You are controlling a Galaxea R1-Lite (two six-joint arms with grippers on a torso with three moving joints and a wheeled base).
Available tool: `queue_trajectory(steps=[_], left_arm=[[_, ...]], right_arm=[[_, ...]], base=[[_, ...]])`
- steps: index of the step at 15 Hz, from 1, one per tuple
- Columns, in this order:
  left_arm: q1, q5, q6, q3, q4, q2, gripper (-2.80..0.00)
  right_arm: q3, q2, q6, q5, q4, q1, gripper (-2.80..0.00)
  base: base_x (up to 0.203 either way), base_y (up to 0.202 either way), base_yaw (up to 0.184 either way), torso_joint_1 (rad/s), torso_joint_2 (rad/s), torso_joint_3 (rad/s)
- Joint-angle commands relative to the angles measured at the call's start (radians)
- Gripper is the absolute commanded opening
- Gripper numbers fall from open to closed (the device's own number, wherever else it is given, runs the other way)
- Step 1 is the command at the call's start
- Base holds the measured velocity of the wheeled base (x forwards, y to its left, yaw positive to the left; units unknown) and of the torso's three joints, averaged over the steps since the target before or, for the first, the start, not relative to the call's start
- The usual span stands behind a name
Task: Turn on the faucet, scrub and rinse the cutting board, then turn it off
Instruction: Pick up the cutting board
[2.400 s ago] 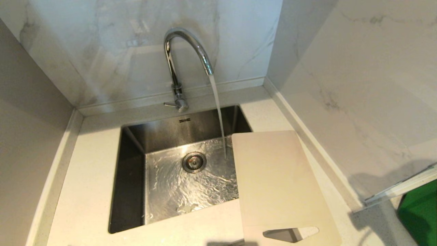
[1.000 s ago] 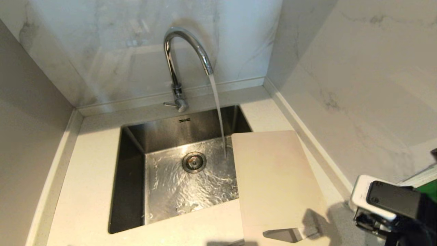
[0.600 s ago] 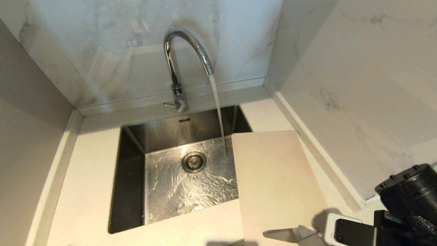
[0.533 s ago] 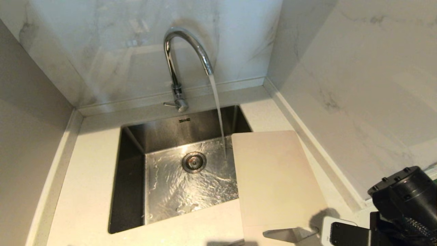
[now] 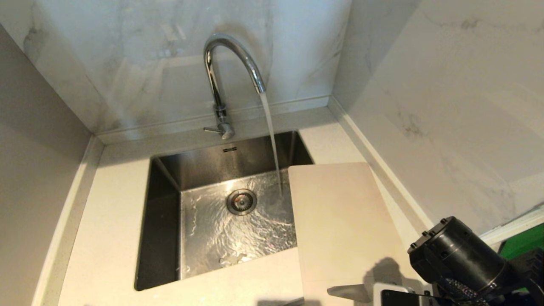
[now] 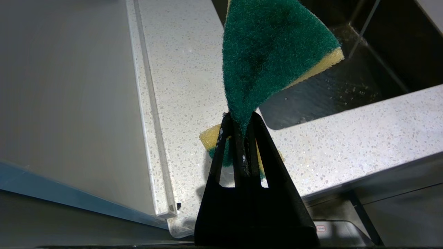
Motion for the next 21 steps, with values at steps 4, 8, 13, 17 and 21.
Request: queue_trajectory(steps=[4,8,13,17,21], left_arm=[[0.0,0.002,-0.002,0.0,-0.003,0.001,-2.8],[0.001,0.002,-0.003,0.0,-0.001,0.001,-2.8],[0.0,0.002,-0.003,0.0,-0.003,0.001,-2.8],[0.001,0.002,-0.005,0.0,-0.003,0.001,-2.8],[0.0,0.003,-0.006,0.0,-0.004,0.001,-2.8]], right_arm=[[0.027,0.091,-0.005,-0.022,-0.148,0.084,-2.8],[0.068,0.127,-0.001,-0.016,-0.239,0.087,0.0],[0.105,0.21,-0.003,-0.014,-0.361,0.117,0.0],[0.107,0.218,0.0,-0.012,-0.362,0.127,0.0],[0.184,0.23,0.014,0.033,-0.482,0.132,0.0]], base=[[0.0,0.0,0.0,0.0,0.0,0.0],[0.0,0.0,0.0,0.0,0.0,0.0],[0.0,0.0,0.0,0.0,0.0,0.0],[0.0,0.0,0.0,0.0,0.0,0.0],[0.0,0.0,0.0,0.0,0.0,0.0]])
